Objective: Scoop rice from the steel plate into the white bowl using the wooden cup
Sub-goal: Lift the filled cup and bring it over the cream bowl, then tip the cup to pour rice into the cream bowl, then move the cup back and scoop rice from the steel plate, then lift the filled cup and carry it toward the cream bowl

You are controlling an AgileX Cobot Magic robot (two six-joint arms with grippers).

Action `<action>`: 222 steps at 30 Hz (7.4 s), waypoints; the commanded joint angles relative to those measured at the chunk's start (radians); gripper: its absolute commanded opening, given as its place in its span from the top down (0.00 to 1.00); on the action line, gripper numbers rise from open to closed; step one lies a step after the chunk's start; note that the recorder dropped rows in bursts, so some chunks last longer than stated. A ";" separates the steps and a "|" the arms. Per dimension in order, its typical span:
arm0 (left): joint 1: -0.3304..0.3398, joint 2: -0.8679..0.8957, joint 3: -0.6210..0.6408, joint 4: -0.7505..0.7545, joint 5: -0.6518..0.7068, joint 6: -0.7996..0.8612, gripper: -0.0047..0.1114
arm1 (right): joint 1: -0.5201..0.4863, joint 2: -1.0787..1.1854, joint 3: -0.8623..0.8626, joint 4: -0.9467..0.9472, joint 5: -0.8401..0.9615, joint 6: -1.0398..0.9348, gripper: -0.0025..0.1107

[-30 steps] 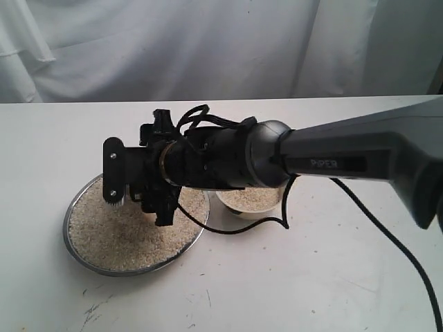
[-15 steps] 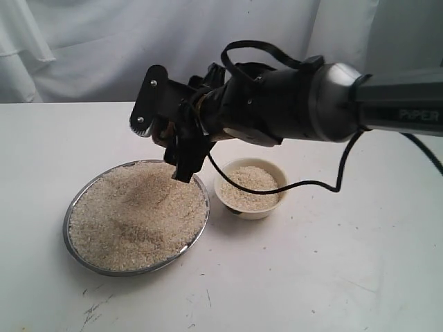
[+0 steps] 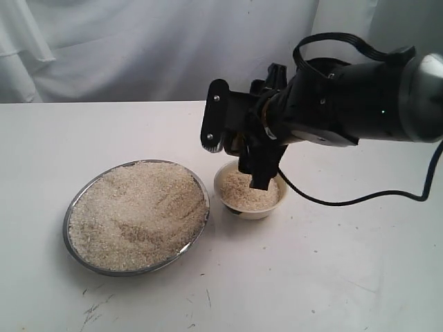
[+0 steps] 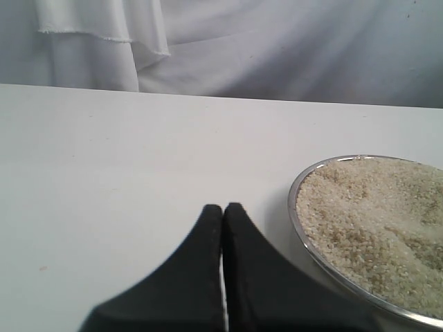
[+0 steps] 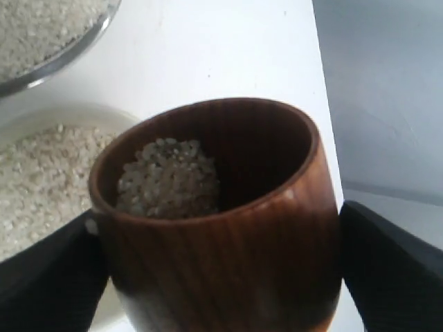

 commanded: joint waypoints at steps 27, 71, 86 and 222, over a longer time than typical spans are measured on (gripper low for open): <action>0.002 -0.004 0.005 -0.002 -0.007 0.000 0.96 | -0.018 0.043 0.067 -0.406 0.085 -0.233 0.98; 0.002 -0.004 0.005 -0.002 -0.007 0.000 0.96 | 0.033 0.117 0.067 -0.777 0.121 -0.229 0.98; 0.002 -0.004 0.005 -0.002 -0.007 0.000 0.96 | 0.051 0.052 0.067 -0.762 0.141 -0.103 0.98; 0.002 -0.004 0.005 -0.002 -0.007 0.000 0.96 | -0.112 0.207 -0.591 0.682 0.614 -0.807 0.98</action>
